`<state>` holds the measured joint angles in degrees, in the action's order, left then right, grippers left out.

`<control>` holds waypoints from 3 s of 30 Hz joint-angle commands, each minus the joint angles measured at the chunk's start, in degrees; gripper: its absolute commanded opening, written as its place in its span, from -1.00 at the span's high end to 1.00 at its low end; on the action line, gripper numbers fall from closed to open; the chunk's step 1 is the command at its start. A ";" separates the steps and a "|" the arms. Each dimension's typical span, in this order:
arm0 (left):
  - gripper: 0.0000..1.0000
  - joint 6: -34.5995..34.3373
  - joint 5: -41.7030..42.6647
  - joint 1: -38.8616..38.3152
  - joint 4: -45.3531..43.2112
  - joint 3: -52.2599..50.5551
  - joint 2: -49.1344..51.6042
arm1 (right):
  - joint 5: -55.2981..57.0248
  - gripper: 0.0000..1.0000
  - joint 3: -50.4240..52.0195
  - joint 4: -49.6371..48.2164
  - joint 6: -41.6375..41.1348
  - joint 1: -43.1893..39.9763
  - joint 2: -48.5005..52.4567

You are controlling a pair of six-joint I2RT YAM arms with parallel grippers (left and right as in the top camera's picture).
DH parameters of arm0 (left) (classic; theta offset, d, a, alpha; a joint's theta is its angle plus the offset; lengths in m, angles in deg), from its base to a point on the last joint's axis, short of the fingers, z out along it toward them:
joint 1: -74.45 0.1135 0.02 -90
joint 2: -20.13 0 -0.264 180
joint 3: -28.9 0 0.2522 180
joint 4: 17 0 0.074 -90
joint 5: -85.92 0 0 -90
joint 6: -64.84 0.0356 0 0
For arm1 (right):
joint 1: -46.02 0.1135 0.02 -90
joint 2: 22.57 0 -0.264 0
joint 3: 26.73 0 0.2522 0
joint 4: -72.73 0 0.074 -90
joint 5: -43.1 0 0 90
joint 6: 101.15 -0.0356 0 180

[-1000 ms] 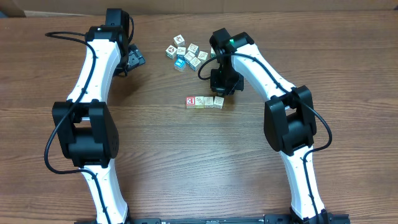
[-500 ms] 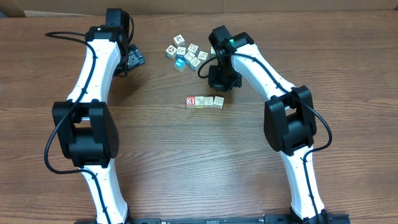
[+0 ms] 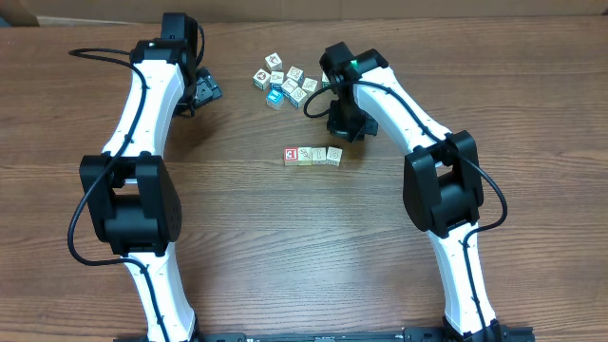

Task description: Form a horizontal line

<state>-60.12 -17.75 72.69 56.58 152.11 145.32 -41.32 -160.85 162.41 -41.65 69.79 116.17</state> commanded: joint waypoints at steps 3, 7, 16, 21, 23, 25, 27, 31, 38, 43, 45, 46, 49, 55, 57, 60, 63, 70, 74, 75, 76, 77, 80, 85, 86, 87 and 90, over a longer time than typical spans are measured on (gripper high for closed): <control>-0.99 0.26 0.22 -0.17 -0.11 1.29 1.03 | 1.46 0.83 0.42 2.03 -1.07 0.11 -0.83; -1.00 0.26 0.22 -0.17 -0.11 1.29 1.03 | 0.26 0.83 0.42 4.00 -1.03 0.11 -0.83; -1.00 0.26 0.22 -0.17 -0.11 1.29 1.03 | -4.37 0.84 0.42 5.68 -0.74 0.17 -0.83; -1.00 0.26 0.22 -0.20 -0.11 1.29 1.03 | -4.50 0.86 0.42 5.60 0.15 0.26 -0.83; -1.00 0.26 0.22 -0.17 -0.11 1.29 1.03 | -5.33 0.86 0.42 5.31 2.21 0.28 -0.83; -1.00 0.26 0.22 -0.17 -0.09 1.29 1.03 | -6.21 0.85 0.42 4.98 3.85 0.28 -0.83; -1.00 0.26 0.22 -0.17 -0.09 1.29 1.03 | -6.32 0.85 0.42 4.76 3.98 0.28 -0.83; -1.00 0.26 0.22 -0.20 -0.09 1.29 1.03 | -6.38 0.86 0.42 3.89 3.98 0.28 -0.83; -0.99 0.26 0.22 -0.17 -0.11 1.29 1.03 | -6.78 0.86 0.42 3.02 3.98 0.28 -0.83; -0.99 0.26 0.22 -0.24 -0.11 1.29 1.03 | -7.50 0.86 0.39 2.58 3.98 0.28 -0.83; -0.99 0.26 0.22 -0.22 -0.11 1.29 1.03 | -7.48 0.86 0.39 2.62 3.98 0.28 -0.83; -1.00 0.26 0.22 -0.22 -0.11 1.29 1.03 | -7.48 0.86 0.42 2.62 3.98 0.28 -0.83; -1.00 0.26 0.22 -0.22 -0.09 1.29 1.03 | -7.43 0.86 0.42 2.69 3.96 0.28 -0.83; -1.00 0.26 0.22 -0.24 -0.11 1.29 1.03 | -6.38 0.84 0.42 2.62 3.48 0.28 -0.83; -0.99 0.26 0.22 -0.22 -0.09 1.29 1.03 | -5.64 0.84 0.42 2.64 3.06 0.28 -0.83; -1.00 0.26 0.22 -0.22 -0.11 1.29 1.03 | -4.61 0.84 0.42 2.69 1.97 0.28 -0.83; -1.00 0.26 0.22 -0.24 -0.11 1.29 1.03 | -4.57 0.84 0.42 3.10 1.97 0.28 -0.83; -1.00 0.26 0.22 -0.22 -0.11 1.29 1.03 | -4.33 0.84 0.42 5.51 1.99 0.28 -0.83; -1.00 0.26 0.22 -0.24 -0.11 1.29 1.03 | -5.81 0.84 0.42 6.32 2.01 0.28 -0.83; -1.00 0.26 0.22 -0.24 -0.09 1.29 1.03 | -6.19 0.84 0.42 6.32 2.01 0.28 -0.83; -1.00 0.26 0.22 -0.22 -0.09 1.29 1.03 | -6.43 0.84 0.42 6.27 2.01 0.28 -0.83; -1.00 0.26 0.22 -0.22 -0.11 1.29 1.03 | -6.86 0.84 0.42 6.23 2.01 0.28 -0.83; -1.00 0.26 0.22 -0.22 -0.09 1.29 1.03 | -8.33 0.85 0.42 5.62 2.03 0.28 -0.83; -1.00 0.26 0.22 -0.22 -0.09 1.29 1.03 | -9.16 0.85 0.39 4.85 2.10 0.31 -0.83; -1.00 0.26 0.22 -0.22 -0.11 1.29 1.03 | -9.20 0.85 0.39 4.74 2.49 0.31 -0.83; -1.00 0.26 0.22 -0.22 -0.11 1.29 1.03 | -9.18 0.85 0.42 4.70 2.51 0.31 -0.83; -0.99 0.26 0.22 -0.22 -0.11 1.29 1.03 | -9.62 0.85 0.42 4.44 4.04 0.31 -0.83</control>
<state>-60.12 -17.75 72.69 56.55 152.11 145.32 -49.91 -160.85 167.20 -39.24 69.79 116.17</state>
